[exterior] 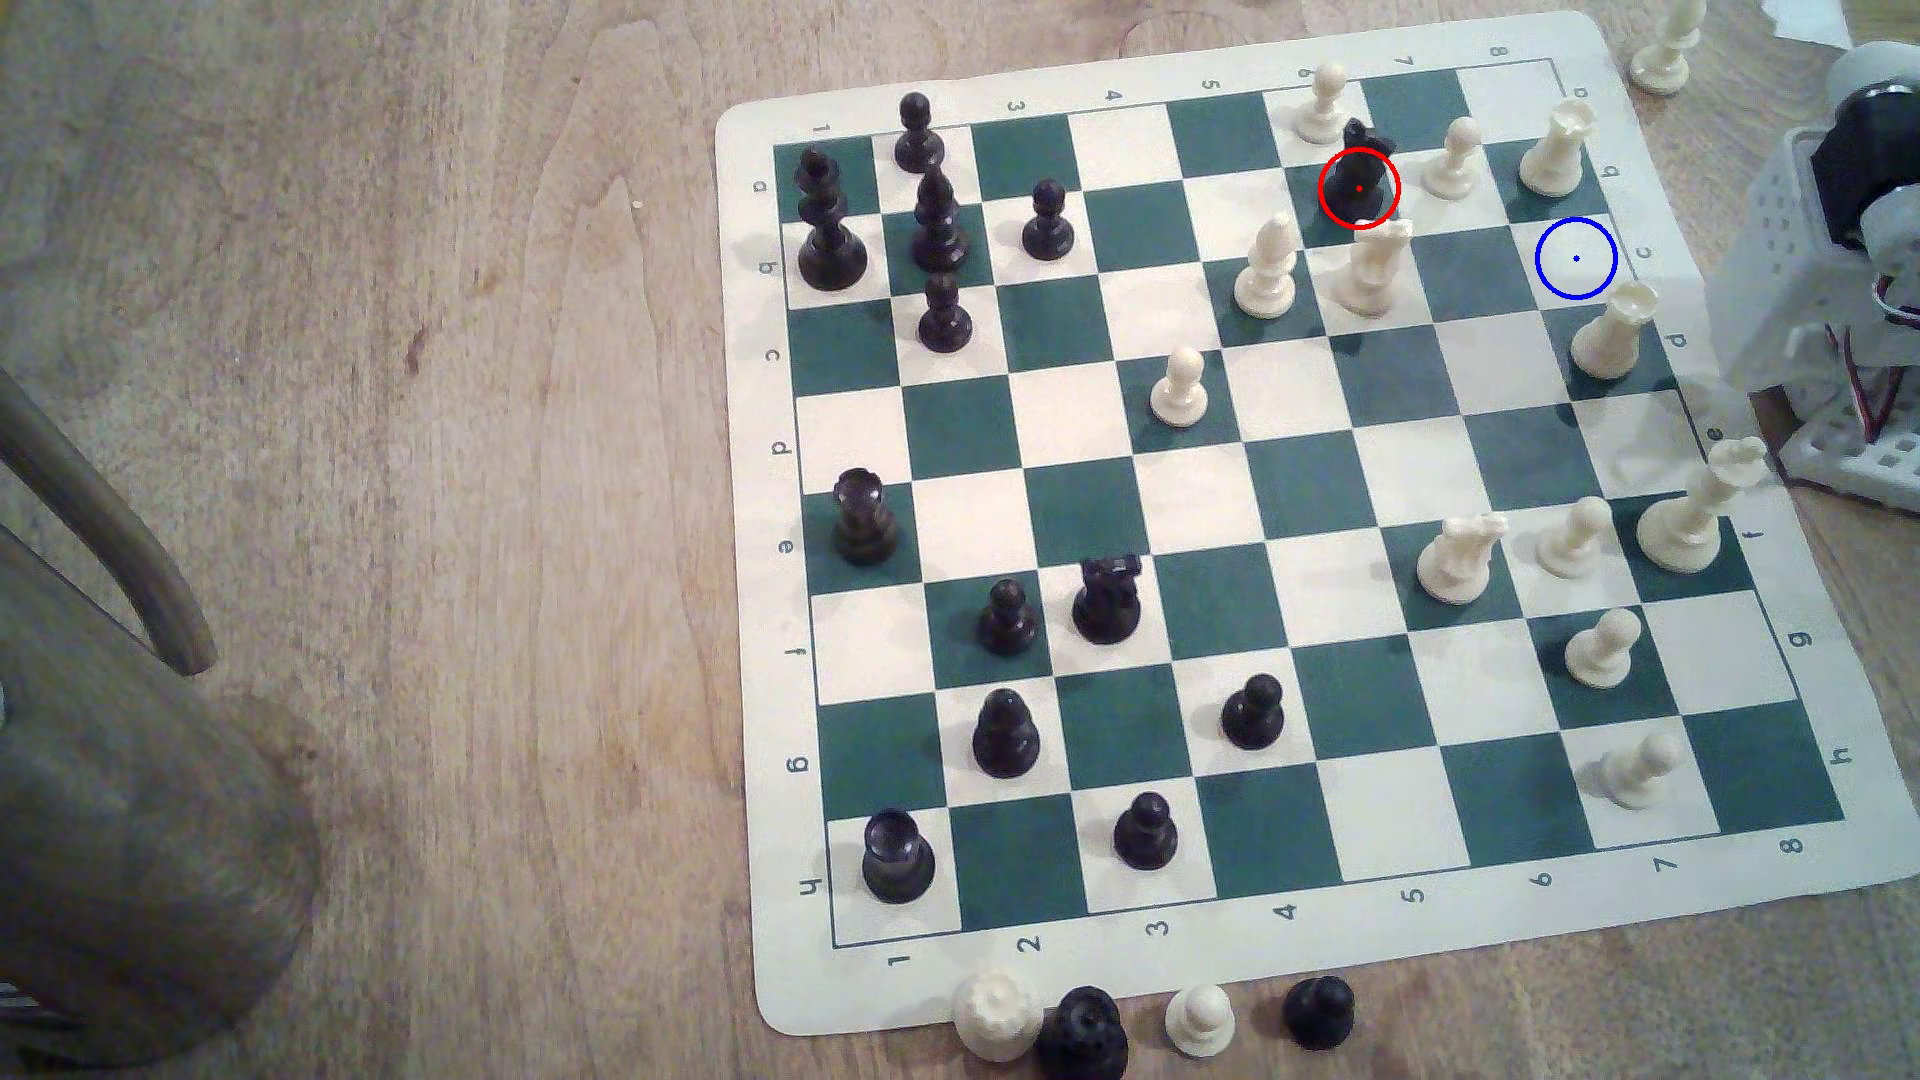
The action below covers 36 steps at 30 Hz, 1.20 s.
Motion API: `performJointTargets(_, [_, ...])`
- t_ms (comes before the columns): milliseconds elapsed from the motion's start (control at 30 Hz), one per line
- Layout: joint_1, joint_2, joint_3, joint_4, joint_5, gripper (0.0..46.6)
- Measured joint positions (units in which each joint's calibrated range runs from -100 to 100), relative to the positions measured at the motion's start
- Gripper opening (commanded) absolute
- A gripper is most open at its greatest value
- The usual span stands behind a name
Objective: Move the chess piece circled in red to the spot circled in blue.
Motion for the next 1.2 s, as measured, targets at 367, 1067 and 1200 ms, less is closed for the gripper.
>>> performJointTargets(367, [2.06, 0.0, -9.85, 37.85, 0.05, 0.2])
performJointTargets(1067, [12.68, -0.08, -22.14, 95.14, -1.76, 0.2])
performJointTargets(1200, [15.12, 1.01, -22.23, 106.77, -1.27, 0.2])
